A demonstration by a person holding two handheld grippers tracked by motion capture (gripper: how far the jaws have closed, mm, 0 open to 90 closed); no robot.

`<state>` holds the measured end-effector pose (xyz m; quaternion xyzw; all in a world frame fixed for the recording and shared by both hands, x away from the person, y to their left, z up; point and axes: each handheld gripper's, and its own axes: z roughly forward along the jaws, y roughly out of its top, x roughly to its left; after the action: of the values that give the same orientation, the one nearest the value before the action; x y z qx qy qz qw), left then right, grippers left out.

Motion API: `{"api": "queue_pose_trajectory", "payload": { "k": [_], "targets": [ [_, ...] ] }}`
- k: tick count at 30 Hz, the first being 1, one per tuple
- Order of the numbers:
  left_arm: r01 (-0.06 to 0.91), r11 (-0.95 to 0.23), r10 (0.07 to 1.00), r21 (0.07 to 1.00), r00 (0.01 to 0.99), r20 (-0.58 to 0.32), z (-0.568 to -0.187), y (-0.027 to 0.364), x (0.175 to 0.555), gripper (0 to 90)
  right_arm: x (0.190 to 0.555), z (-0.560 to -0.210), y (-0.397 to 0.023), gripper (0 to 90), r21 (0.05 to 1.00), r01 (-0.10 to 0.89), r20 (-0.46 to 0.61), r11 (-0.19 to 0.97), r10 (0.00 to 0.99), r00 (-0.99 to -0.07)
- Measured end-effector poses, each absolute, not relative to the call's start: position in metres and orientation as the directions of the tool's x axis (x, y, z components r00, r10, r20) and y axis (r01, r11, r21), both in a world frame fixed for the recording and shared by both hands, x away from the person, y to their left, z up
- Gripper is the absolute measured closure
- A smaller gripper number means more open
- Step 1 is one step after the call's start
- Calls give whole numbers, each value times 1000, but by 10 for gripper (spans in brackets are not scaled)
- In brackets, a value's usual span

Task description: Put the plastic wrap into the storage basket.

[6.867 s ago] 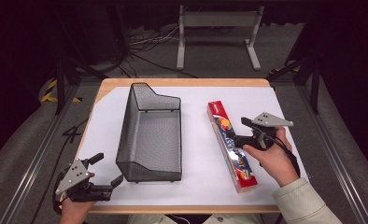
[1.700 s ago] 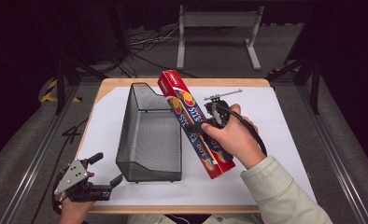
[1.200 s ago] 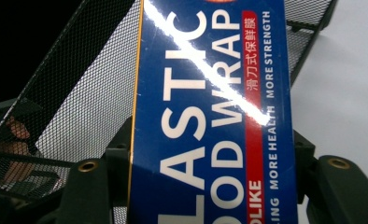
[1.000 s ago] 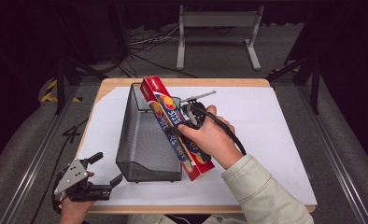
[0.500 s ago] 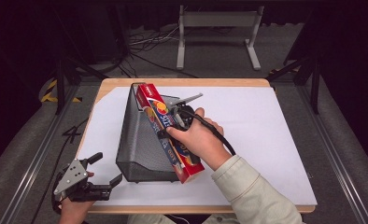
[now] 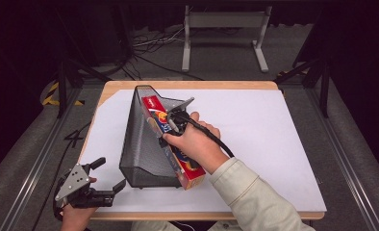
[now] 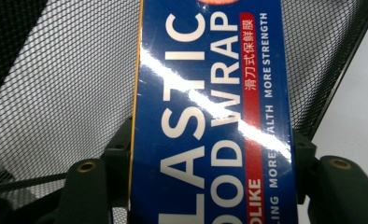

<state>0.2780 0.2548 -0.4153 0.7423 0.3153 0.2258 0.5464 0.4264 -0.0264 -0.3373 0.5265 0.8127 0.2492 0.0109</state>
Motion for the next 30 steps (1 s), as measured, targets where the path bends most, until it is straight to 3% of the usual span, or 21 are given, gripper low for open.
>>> {"api": "queue_pose_trajectory", "payload": {
  "k": [20,30],
  "targets": [
    [221,-204,719,954,695,-7,-415,256,278,25,441,-353,-6,387,287,895,182,343,897,-402],
    [219,-202,723,954,691,-5,-416,258,276,26,442,-349,-8,284,329,877,196,351,883,-427]
  ]
}}
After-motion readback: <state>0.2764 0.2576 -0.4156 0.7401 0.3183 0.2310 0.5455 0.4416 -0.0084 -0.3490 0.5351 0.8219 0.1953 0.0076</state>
